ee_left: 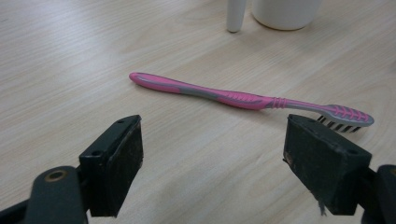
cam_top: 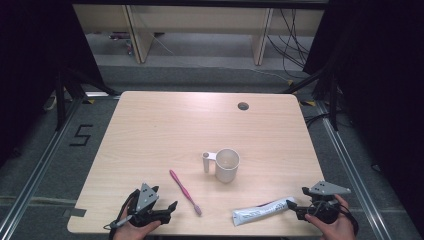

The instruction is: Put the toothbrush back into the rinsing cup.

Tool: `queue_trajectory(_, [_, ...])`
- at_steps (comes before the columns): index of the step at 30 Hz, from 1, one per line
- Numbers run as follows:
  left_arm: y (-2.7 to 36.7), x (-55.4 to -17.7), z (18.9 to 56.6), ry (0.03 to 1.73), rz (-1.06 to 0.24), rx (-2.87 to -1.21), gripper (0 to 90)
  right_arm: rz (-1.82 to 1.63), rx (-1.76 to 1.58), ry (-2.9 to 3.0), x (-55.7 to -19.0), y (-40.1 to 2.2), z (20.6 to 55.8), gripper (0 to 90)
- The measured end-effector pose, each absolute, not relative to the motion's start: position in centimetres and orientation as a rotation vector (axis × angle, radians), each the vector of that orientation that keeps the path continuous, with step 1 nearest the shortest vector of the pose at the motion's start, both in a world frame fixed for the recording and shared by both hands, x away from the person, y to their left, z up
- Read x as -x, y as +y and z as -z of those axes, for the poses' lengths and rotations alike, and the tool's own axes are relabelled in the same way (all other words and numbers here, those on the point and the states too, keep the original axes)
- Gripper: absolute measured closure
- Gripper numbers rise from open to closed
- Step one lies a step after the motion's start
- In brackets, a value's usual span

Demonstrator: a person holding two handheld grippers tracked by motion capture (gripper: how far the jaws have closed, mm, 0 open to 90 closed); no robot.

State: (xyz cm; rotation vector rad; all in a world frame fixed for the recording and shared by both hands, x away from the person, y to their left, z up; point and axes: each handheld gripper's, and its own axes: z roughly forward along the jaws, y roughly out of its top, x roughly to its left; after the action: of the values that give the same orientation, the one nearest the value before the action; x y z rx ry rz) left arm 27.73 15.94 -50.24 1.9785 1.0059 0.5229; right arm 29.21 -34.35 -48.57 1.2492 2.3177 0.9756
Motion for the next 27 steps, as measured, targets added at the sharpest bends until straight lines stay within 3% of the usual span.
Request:
queue_trajectory(12, [14.6, -28.5, 49.6, 0.905, -0.483, -2.013, 20.1, -0.982, -1.245, 2.309, -29.3, -34.6, 48.6, 23.5])
queue_trajectory(20, [13.9, -30.5, 48.4, 0.706, -0.556, -2.185, 24.2, -0.99, -1.245, 2.315, -29.3, -34.5, 48.7, 23.6])
queue_trajectory(27, [13.5, -32.2, 48.6, 0.63, -0.479, -2.258, 26.7, -1.001, -1.241, 2.321, -29.4, -34.6, 48.7, 23.7])
